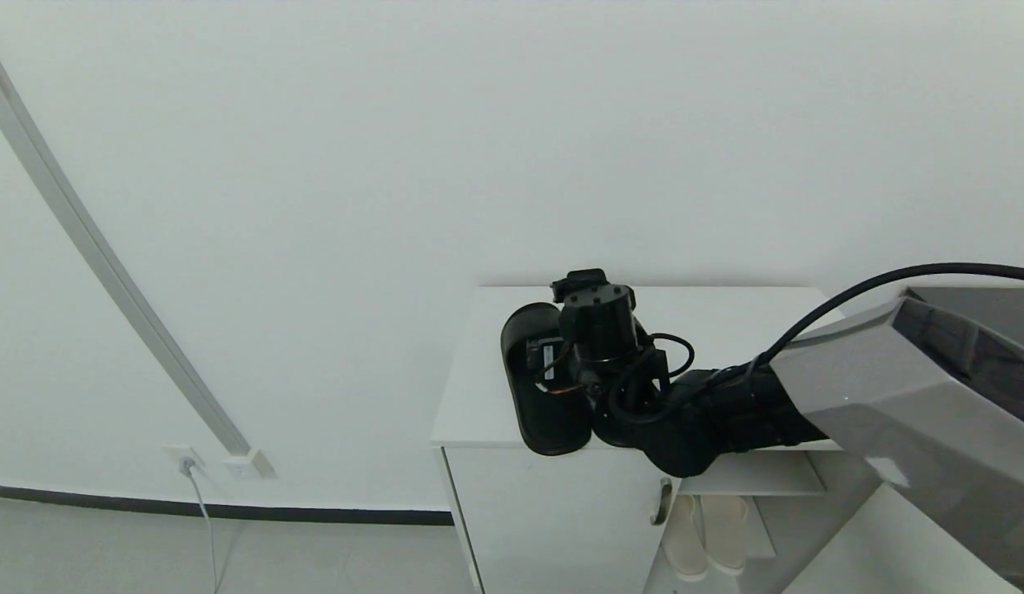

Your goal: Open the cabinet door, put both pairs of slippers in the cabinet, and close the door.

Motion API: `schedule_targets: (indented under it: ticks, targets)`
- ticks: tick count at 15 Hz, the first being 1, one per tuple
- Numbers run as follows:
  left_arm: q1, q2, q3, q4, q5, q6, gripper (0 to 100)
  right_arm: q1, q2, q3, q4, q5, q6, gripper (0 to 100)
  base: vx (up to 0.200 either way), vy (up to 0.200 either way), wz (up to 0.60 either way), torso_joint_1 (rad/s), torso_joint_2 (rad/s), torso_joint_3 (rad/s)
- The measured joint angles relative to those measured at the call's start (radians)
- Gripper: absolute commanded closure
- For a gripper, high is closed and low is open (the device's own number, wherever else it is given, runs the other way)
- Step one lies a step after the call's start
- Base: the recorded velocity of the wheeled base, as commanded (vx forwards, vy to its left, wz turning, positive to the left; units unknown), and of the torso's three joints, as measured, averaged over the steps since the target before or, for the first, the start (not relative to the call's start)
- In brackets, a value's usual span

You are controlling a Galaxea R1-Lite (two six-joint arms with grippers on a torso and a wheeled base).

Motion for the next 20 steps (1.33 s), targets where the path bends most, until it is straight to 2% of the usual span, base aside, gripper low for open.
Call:
schedule_targets:
  ticks: [5,6,15,20]
  targets:
    - [0.000,0.000,0.000,0.000,0.002,0.000,100,-0.008,0.070,-0.080,-0.001,-0.051,0.000,0,0.000,0.000,0.00,0.000,0.00,0.000]
    - [0.000,0.000,0.000,0.000,0.001,0.000,100,-0.009,0.074,-0.082,-0.002,-0.051,0.000,100,0.000,0.000,0.00,0.000,0.00,0.000]
    - [0.000,0.000,0.000,0.000,0.003,-0.002,100,-0.013,0.061,-0.069,-0.010,-0.059,0.004,100,0.000,0.000,0.00,0.000,0.00,0.000]
    - [0.000,0.000,0.000,0.000,0.004,-0.002,100,-0.013,-0.086,0.073,-0.009,-0.039,-0.034,100,0.000,0.000,0.00,0.000,0.00,0.000]
